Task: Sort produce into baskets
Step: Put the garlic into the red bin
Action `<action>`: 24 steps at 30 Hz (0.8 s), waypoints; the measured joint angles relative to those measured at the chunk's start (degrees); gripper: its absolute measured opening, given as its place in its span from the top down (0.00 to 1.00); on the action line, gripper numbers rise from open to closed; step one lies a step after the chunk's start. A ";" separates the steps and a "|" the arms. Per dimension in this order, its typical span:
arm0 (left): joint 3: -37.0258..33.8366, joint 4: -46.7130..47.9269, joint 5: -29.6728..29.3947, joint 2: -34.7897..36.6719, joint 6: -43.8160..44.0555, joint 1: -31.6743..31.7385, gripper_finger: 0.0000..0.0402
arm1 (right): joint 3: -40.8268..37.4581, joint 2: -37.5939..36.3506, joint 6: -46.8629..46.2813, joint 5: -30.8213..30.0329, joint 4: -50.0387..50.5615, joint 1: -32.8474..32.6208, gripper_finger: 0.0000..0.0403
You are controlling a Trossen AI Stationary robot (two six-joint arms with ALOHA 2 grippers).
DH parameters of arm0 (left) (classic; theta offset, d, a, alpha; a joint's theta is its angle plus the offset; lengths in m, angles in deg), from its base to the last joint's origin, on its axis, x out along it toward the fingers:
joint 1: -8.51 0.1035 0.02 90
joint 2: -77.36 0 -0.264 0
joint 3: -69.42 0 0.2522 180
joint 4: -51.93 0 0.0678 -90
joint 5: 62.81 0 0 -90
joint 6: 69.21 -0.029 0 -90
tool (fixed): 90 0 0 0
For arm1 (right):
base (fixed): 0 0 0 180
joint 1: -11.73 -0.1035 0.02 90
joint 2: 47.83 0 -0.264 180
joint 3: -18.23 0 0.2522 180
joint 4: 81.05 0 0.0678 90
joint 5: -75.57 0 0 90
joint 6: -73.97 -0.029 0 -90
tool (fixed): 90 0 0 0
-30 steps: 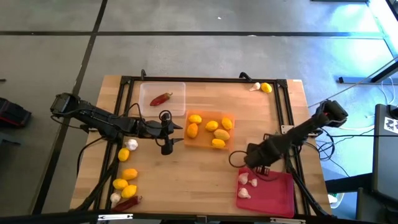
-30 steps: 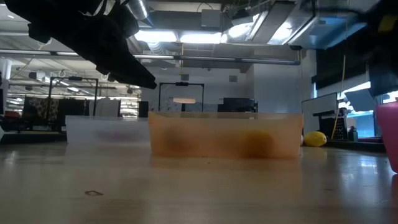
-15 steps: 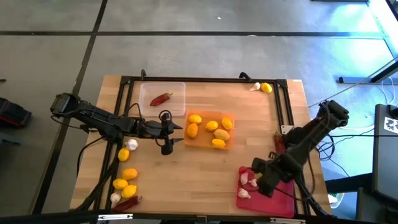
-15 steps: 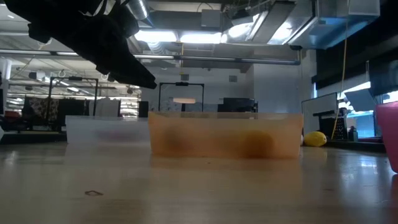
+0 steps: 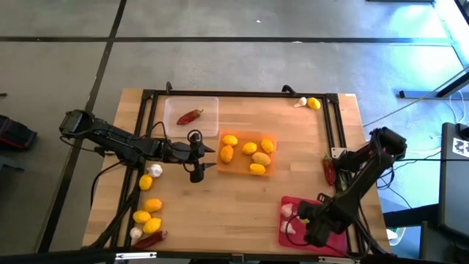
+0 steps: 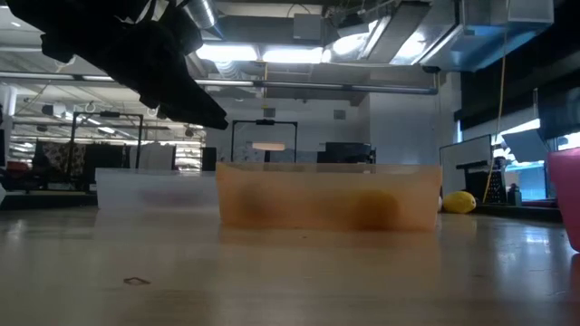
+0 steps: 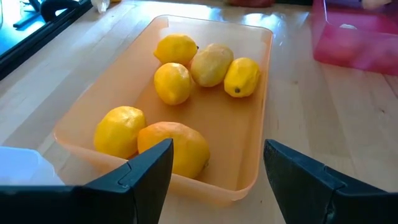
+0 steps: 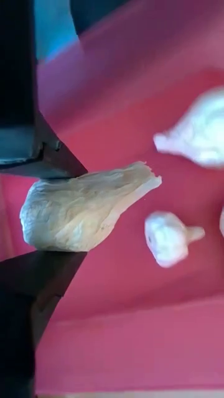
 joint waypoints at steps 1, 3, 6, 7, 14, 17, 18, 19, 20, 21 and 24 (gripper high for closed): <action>0.00 0.00 0.01 -0.01 0.00 0.00 0.39 | 0.00 0.43 0.02 -0.14 0.40 0.04 0.59; 0.00 0.00 0.00 0.01 -0.01 0.00 0.39 | 0.00 1.25 0.04 -0.45 1.74 0.04 0.55; 0.00 0.00 0.00 0.01 -0.28 0.00 0.39 | 0.00 2.03 0.03 1.00 2.65 0.02 0.47; 0.00 -0.01 0.02 0.01 -0.28 0.00 0.39 | 0.00 2.03 0.04 1.14 2.54 0.02 0.45; 0.00 -0.01 0.02 0.00 -0.31 0.00 0.39 | 0.00 1.81 1.54 3.83 2.98 1.99 0.32; 0.01 0.00 0.01 0.00 -0.30 0.00 0.39 | 0.00 0.44 2.85 4.57 3.52 4.16 0.31; 0.00 0.00 0.02 -0.01 -0.29 0.00 0.39 | 0.00 -0.30 3.48 4.53 3.50 4.85 0.31; 0.00 -0.02 0.02 0.01 -0.28 0.00 0.39 | 0.03 -1.13 4.26 4.19 3.59 5.58 0.31; 0.00 0.00 0.00 0.01 -0.28 0.00 0.39 | 0.04 -2.01 4.82 3.52 3.83 6.29 0.31; 0.00 0.00 0.02 -0.01 -0.29 0.00 0.39 | 0.04 -2.91 5.44 2.76 4.26 6.98 0.31; 0.00 0.00 0.02 0.00 -0.31 0.00 0.39 | 0.07 -6.04 7.38 -1.25 5.76 9.18 0.31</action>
